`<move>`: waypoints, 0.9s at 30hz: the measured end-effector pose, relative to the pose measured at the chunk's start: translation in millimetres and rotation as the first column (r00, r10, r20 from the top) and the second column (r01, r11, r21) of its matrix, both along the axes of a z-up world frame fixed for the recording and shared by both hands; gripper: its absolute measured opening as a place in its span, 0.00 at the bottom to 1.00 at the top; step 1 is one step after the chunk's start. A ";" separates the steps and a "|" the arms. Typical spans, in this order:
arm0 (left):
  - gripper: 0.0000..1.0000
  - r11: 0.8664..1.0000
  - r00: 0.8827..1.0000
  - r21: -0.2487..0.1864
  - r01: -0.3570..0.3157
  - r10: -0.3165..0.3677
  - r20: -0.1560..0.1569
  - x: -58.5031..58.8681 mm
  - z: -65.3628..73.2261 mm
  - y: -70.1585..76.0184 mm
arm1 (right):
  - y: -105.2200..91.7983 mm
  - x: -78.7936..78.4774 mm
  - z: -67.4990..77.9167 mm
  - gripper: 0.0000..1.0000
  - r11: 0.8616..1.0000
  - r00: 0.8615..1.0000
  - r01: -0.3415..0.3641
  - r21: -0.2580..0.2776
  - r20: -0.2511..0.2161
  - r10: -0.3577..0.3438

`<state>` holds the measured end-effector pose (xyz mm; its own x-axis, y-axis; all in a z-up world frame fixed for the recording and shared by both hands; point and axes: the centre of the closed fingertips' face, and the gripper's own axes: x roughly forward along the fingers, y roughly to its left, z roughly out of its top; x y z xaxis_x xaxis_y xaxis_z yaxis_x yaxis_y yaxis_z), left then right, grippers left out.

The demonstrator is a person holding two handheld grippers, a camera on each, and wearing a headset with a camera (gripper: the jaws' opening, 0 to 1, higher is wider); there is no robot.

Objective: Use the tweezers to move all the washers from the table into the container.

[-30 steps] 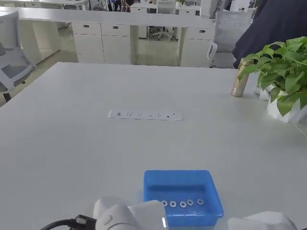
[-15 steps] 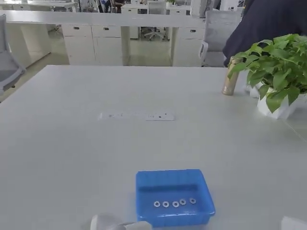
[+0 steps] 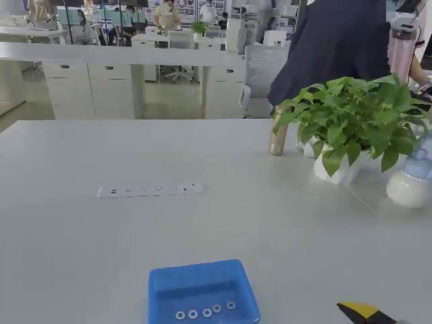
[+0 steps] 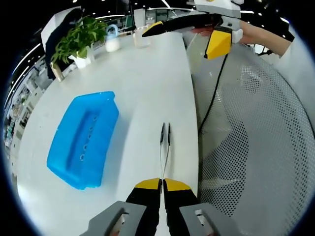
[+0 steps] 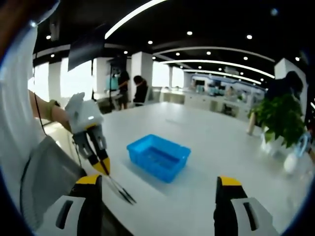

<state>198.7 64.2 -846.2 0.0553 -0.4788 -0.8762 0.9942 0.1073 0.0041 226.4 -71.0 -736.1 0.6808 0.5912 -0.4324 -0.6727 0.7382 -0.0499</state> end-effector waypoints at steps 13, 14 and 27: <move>0.00 0.997 0.997 0.054 -0.061 0.063 -0.048 -7.3 -8.6 1.1 | -17.0 -6.6 3.6 0.98 0.999 0.999 -0.036 -0.025 -0.025 0.035; 0.00 0.996 0.996 0.057 -0.069 0.072 -0.045 -7.0 -8.9 1.9 | -17.9 -8.3 2.8 0.98 0.999 0.999 -0.044 -0.021 -0.033 0.043; 0.05 0.972 0.971 -0.009 -0.235 0.235 -0.033 -10.6 1.9 -2.2 | -29.2 -15.2 -1.0 0.96 0.990 0.991 -0.132 -0.040 -0.029 0.131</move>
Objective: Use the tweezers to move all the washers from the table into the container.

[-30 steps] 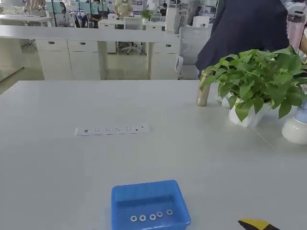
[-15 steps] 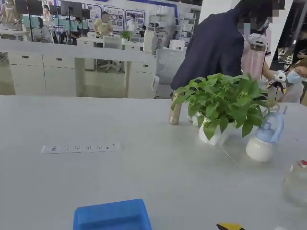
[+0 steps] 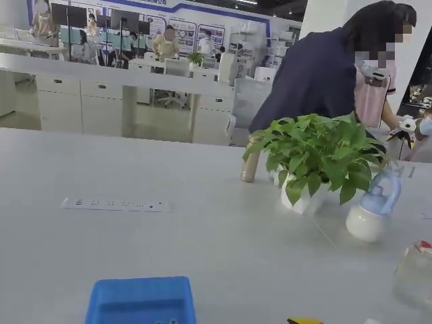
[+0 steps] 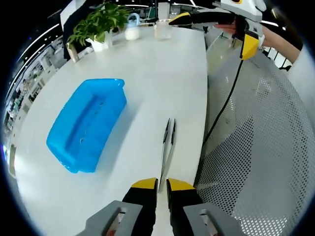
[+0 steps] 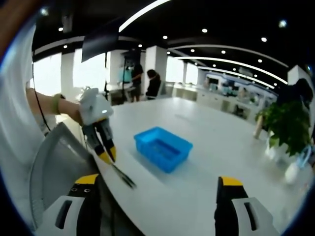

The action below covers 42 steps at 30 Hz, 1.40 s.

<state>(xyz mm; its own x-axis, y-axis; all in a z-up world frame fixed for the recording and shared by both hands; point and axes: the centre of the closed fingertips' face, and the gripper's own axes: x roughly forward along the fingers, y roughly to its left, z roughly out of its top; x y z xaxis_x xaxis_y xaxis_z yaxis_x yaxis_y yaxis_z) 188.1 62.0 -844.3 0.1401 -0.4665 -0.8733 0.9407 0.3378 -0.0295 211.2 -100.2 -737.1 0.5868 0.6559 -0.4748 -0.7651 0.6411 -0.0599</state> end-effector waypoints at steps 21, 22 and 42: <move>0.73 0.730 0.758 -0.521 -0.442 0.615 0.218 43.9 91.1 33.4 | -9.6 23.6 -26.2 0.99 0.996 0.999 0.037 0.085 -0.025 -0.035; 0.78 0.718 0.747 -0.532 -0.449 0.628 0.217 45.6 92.2 36.6 | -11.3 26.0 -23.9 0.99 0.996 0.999 0.048 0.076 -0.007 -0.048; 0.99 0.509 0.590 -0.690 -0.515 0.795 0.145 60.6 114.9 67.4 | -51.1 50.0 6.1 0.94 0.944 0.945 0.289 0.161 0.110 -0.308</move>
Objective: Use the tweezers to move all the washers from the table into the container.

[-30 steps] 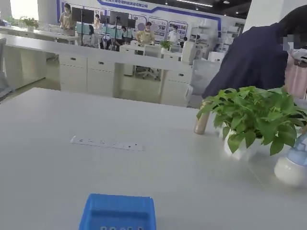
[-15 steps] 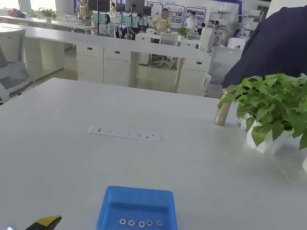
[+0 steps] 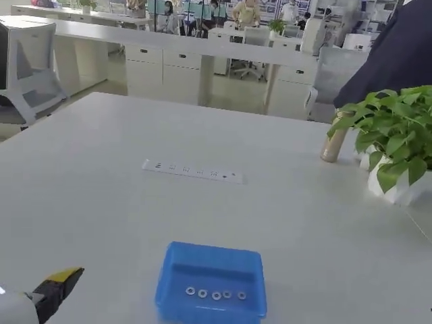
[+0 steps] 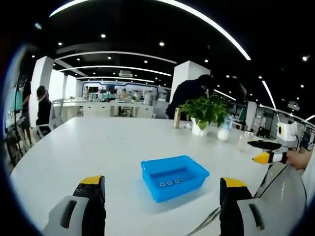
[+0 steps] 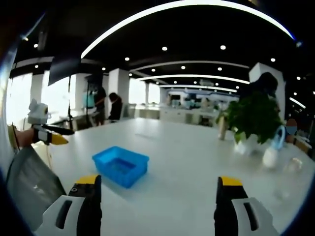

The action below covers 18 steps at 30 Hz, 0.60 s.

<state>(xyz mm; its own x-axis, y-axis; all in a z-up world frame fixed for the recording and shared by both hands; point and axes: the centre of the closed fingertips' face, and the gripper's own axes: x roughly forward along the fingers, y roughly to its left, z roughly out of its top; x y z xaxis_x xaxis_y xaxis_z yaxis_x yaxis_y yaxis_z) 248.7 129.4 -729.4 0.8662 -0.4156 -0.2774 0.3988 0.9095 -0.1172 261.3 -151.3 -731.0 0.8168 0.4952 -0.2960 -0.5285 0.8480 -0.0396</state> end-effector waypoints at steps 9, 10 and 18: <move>0.95 0.999 0.998 0.047 0.016 -0.013 -0.056 -0.6 -12.9 0.0 | 10.6 -5.5 0.5 0.88 0.998 0.998 -0.063 -0.009 0.000 0.063; 0.94 0.999 0.998 0.044 0.021 -0.018 -0.061 -0.8 -13.5 -1.4 | 10.1 -5.7 1.4 0.88 0.998 0.998 -0.063 -0.009 0.004 0.063; 0.95 0.999 0.998 0.039 0.027 -0.025 -0.061 -1.8 -12.6 -0.8 | 7.7 -4.2 -6.6 0.84 0.998 0.998 -0.058 -0.014 -0.035 0.057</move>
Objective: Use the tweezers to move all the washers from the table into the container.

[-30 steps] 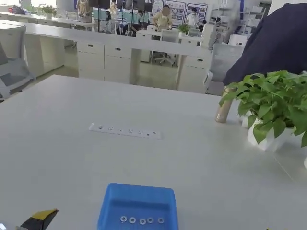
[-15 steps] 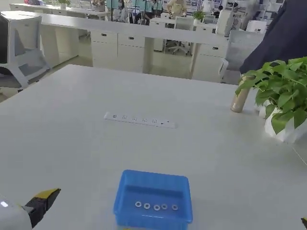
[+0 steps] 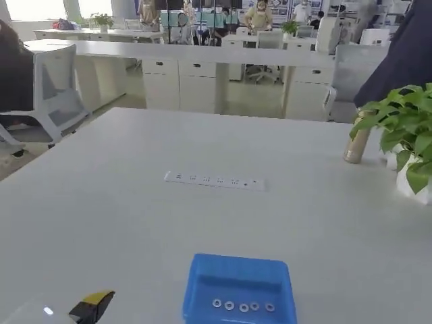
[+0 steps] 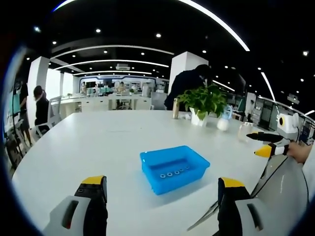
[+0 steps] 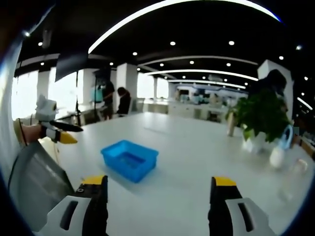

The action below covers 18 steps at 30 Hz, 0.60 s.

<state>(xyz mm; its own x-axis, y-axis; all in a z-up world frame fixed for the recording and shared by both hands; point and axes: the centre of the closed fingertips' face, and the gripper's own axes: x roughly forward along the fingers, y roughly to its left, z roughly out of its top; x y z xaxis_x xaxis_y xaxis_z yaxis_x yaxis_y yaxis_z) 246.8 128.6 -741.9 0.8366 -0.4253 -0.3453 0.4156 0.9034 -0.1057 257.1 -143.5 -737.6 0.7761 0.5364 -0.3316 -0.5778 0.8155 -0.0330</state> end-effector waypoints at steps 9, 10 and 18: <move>0.94 1.000 1.000 0.001 0.004 -0.004 0.007 0.8 0.3 -1.1 | 9.0 -5.5 -10.4 0.83 0.996 0.998 -0.065 -0.064 -0.014 0.064; 0.94 1.000 1.000 0.000 0.004 -0.004 0.010 0.6 0.9 -1.1 | 9.6 -5.9 -10.1 0.83 0.996 0.998 -0.068 -0.062 -0.013 0.067; 0.93 1.000 0.999 -0.013 -0.025 0.025 0.026 0.7 4.9 4.8 | 11.6 -7.4 -12.2 0.83 0.995 0.997 -0.075 -0.066 -0.023 0.074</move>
